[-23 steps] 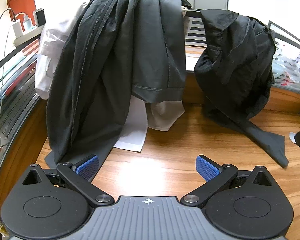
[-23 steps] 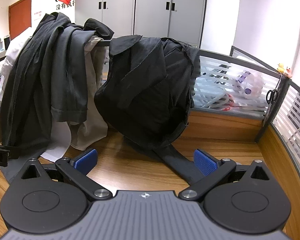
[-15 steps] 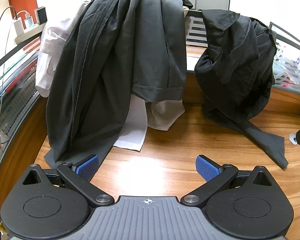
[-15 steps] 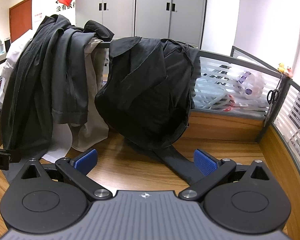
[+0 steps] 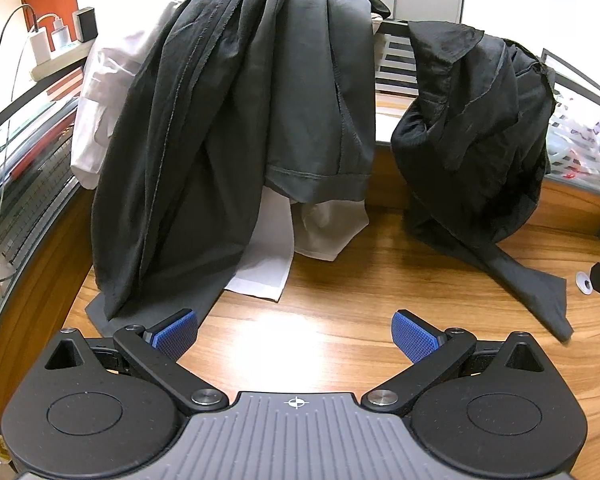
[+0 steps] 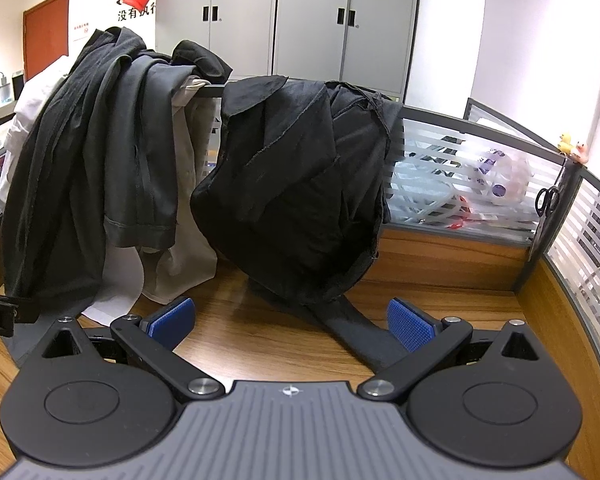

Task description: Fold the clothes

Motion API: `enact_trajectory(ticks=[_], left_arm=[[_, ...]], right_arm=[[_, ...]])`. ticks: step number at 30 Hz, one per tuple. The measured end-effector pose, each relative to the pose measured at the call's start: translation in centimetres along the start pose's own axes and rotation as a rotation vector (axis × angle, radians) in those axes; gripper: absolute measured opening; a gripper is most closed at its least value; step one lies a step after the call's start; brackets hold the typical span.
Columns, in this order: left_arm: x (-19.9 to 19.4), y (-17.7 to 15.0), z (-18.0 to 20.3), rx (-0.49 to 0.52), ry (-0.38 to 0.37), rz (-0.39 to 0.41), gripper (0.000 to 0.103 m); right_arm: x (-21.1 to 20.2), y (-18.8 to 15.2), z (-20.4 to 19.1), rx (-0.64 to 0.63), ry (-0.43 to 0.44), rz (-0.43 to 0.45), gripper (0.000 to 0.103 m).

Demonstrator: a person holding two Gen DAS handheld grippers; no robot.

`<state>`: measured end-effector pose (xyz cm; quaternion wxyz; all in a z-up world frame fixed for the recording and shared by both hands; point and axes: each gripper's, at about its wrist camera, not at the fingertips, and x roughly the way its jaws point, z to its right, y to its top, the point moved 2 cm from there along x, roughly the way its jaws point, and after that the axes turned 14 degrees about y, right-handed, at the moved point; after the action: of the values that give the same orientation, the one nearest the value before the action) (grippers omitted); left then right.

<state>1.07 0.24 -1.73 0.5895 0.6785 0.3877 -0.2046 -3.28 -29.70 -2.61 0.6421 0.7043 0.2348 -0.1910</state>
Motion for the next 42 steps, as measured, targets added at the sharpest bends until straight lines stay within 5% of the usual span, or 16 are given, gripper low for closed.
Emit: enact_trajectory(ticks=[42], left_arm=[[1.2,1.4,1.6,0.025,-0.027,-0.007,0.103]], right_arm=[[1.4,0.5,1.6,0.018,-0.027,-0.023,0.103]])
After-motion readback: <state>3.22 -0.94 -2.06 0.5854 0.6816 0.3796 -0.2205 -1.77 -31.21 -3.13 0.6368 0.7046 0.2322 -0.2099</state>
